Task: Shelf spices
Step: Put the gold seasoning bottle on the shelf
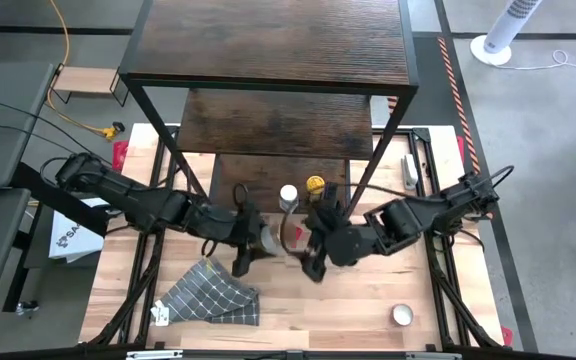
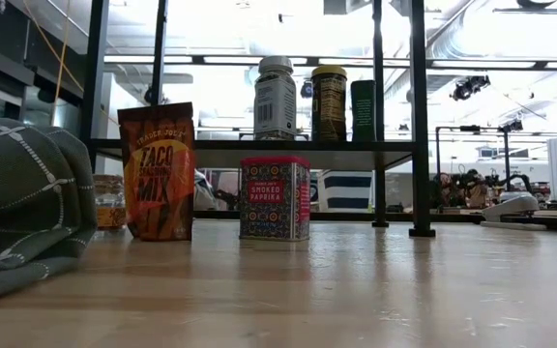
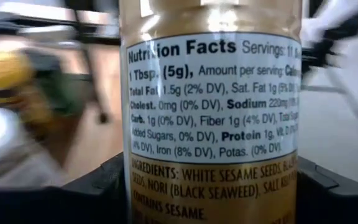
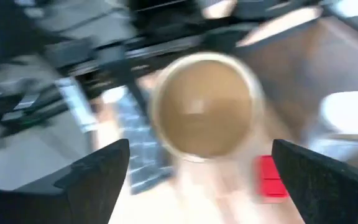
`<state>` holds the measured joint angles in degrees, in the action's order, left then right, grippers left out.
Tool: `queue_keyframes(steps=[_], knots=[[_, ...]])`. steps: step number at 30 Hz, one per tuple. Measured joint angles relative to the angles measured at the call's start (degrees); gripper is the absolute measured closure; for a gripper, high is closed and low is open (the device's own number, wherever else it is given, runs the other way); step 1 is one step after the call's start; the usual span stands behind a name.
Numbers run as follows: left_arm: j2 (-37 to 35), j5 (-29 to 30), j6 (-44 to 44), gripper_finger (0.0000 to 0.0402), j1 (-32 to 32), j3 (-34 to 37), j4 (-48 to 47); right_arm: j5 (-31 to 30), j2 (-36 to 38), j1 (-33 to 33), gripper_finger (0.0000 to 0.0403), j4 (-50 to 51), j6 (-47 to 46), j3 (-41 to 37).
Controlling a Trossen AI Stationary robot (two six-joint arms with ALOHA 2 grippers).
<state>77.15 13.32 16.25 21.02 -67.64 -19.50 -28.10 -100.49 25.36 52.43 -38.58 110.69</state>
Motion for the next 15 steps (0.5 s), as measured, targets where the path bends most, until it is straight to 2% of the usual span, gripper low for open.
queue_keyframes(steps=[4,9,12,15], knots=[[-2.3,13.0,4.9,0.0144,2.6,2.4,1.1,-5.4,0.0,-0.7,0.0014,5.1,1.1,1.9],[-2.8,30.9,16.3,0.0144,8.2,9.6,15.4,-5.9,0.4,-0.8,0.0026,4.1,1.5,2.2],[-0.8,45.0,20.5,0.0144,11.3,13.4,24.6,-6.4,0.5,-0.7,0.0029,3.9,1.5,2.2],[3.3,56.8,24.5,0.0144,12.7,15.9,26.6,-6.4,0.5,-0.7,0.003,3.9,1.6,2.2]])
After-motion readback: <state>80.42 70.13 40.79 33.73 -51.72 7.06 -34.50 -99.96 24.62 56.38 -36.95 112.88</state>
